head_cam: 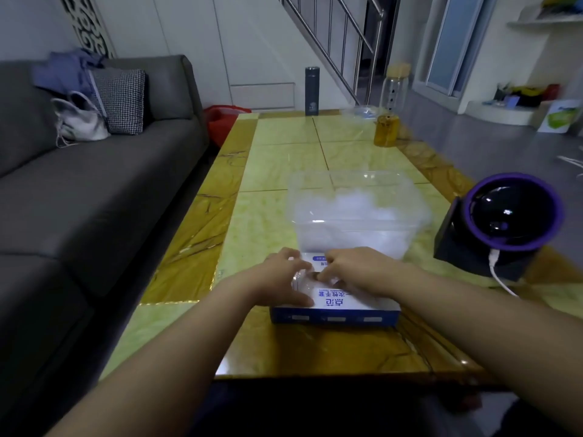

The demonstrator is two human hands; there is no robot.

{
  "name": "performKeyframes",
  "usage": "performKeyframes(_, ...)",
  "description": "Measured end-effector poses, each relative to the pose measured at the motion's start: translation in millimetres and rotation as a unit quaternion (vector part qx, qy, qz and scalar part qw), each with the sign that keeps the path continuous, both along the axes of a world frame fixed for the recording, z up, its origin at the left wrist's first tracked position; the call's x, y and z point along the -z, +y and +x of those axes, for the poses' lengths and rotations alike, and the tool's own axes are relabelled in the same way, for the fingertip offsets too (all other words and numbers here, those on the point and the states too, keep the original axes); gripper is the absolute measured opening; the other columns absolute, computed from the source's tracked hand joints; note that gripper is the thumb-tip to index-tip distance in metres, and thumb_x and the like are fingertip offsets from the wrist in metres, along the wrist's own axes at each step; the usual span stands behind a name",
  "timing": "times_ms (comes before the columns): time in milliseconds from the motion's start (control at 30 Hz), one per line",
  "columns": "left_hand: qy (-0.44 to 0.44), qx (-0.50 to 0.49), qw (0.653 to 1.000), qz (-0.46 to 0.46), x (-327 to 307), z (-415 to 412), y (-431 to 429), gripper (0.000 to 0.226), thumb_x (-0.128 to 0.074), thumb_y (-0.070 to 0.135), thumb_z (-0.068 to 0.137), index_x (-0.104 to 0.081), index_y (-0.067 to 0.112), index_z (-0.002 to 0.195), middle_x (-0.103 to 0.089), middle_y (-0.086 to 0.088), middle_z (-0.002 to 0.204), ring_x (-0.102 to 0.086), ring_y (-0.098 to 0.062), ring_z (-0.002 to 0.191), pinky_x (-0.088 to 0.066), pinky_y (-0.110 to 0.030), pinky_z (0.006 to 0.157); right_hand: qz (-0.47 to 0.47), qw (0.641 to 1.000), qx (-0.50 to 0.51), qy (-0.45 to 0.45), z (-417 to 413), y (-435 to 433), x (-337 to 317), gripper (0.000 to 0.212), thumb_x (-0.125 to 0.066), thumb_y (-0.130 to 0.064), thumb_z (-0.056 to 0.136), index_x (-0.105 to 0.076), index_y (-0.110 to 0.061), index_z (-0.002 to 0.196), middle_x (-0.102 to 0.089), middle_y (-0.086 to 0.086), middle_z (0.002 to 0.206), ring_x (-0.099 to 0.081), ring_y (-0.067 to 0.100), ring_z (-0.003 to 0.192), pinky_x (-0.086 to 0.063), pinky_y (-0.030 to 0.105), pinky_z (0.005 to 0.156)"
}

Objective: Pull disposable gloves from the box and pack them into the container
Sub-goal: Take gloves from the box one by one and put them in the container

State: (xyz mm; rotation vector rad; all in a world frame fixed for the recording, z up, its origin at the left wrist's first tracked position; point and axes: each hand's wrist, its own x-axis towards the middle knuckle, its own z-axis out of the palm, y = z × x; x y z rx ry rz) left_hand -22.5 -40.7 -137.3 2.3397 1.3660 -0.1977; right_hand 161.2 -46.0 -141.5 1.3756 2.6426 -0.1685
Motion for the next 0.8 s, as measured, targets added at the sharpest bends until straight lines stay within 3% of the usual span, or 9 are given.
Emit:
performKeyframes(67, -0.001, -0.003, 1.0, -0.008, -0.5, -0.1, -1.4, 0.074, -0.067, 0.045, 0.083, -0.031, 0.029, 0.146, -0.01, 0.003, 0.157, -0.018, -0.024, 0.142, -0.026, -0.041, 0.114, 0.023, 0.999, 0.019, 0.026, 1.1, -0.7, 6.4, 0.013, -0.057, -0.026, 0.091, -0.058, -0.023, 0.078, -0.048, -0.006, 0.078, -0.05, 0.018, 0.081, -0.032, 0.024, 0.06)
performKeyframes(200, -0.005, -0.01, 1.0, -0.012, -1.8, 0.6, -3.5, 0.074, -0.066, 0.043, 0.084, -0.03, 0.029, 0.147, -0.009, 0.003, 0.157, -0.016, -0.025, 0.143, -0.026, -0.043, 0.114, 0.058, 0.998, 0.013, 0.017, 0.4, -5.4, 5.6, 0.014, -0.058, -0.023, 0.09, -0.07, -0.019, 0.096, -0.057, -0.002, 0.095, -0.055, 0.017, 0.086, -0.038, 0.027, 0.066)
performKeyframes(367, 0.005, -0.009, 1.0, -0.01, 0.8, -0.3, -1.4, 0.076, -0.067, 0.046, 0.083, -0.029, 0.03, 0.147, -0.009, 0.004, 0.157, -0.016, -0.025, 0.143, -0.026, -0.044, 0.114, 0.071, 0.996, -0.037, -0.032, 2.8, -9.4, -13.2, 0.009, -0.056, -0.015, 0.088, -0.064, -0.017, 0.09, -0.049, -0.004, 0.098, -0.046, 0.016, 0.077, -0.035, 0.03, 0.062)
performKeyframes(567, -0.002, -0.013, 1.0, -0.009, 0.0, 0.5, 0.1, 0.078, -0.068, 0.048, 0.081, -0.029, 0.03, 0.146, -0.011, 0.004, 0.156, -0.015, -0.024, 0.142, -0.026, -0.044, 0.114, 0.119, 0.992, -0.014, -0.049, 8.1, -7.6, -29.3, 0.009, -0.05, -0.016, 0.094, -0.055, -0.022, 0.098, -0.048, -0.005, 0.102, -0.053, 0.016, 0.078, -0.046, 0.031, 0.063)
performKeyframes(800, -0.007, -0.01, 1.0, -0.011, -0.4, 0.5, -1.3, 0.075, -0.068, 0.045, 0.083, -0.03, 0.029, 0.146, -0.011, 0.004, 0.157, -0.015, -0.023, 0.143, -0.026, -0.042, 0.112, 0.072, 0.996, 0.044, 0.036, 2.2, -17.2, -16.0, 0.033, -0.049, -0.035, 0.096, -0.054, -0.028, 0.128, -0.05, -0.009, 0.127, -0.049, 0.016, 0.115, -0.042, 0.031, 0.082)
